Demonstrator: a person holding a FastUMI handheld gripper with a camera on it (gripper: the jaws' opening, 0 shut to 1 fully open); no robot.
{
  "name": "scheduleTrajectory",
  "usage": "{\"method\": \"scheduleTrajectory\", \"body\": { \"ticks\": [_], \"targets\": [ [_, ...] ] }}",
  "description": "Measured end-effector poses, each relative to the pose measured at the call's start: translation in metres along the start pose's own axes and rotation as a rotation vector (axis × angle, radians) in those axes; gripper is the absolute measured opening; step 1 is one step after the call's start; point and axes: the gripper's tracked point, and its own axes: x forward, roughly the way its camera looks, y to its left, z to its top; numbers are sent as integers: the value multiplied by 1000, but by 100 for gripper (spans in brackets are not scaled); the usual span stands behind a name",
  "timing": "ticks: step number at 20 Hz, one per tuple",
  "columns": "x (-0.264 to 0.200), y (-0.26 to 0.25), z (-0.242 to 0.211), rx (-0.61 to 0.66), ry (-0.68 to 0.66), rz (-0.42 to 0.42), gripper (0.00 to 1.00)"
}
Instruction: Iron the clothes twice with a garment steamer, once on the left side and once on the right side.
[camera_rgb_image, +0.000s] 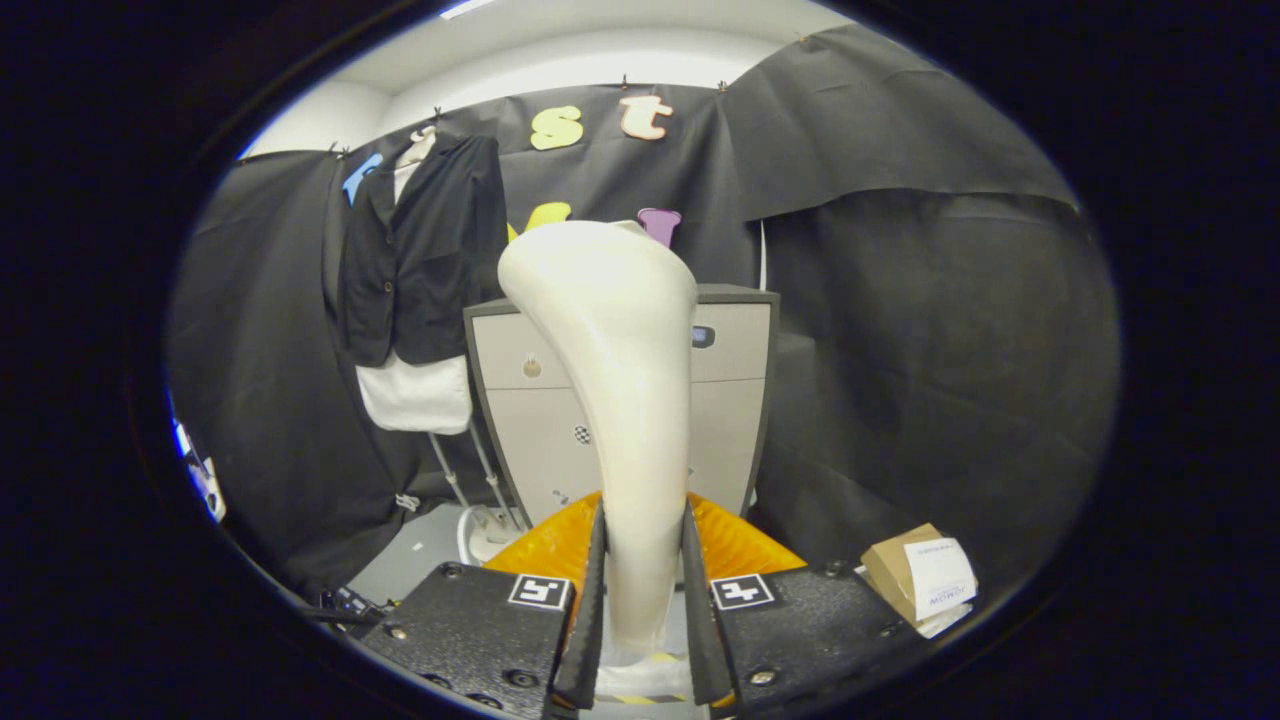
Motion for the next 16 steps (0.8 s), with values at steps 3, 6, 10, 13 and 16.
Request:
{"method": "scheduleTrajectory", "body": {
  "ticks": [3, 6, 10, 13, 16],
  "targets": [
    [-1, 1, 0, -4, 2, -2, 38],
    [-1, 4, 1, -7, 3, 4, 38],
    [-1, 1, -2, -6, 8, 2, 38],
    [0, -2, -4, -2, 20, 0, 38],
    [2, -5, -4, -1, 24, -2, 38]
  ]
}}
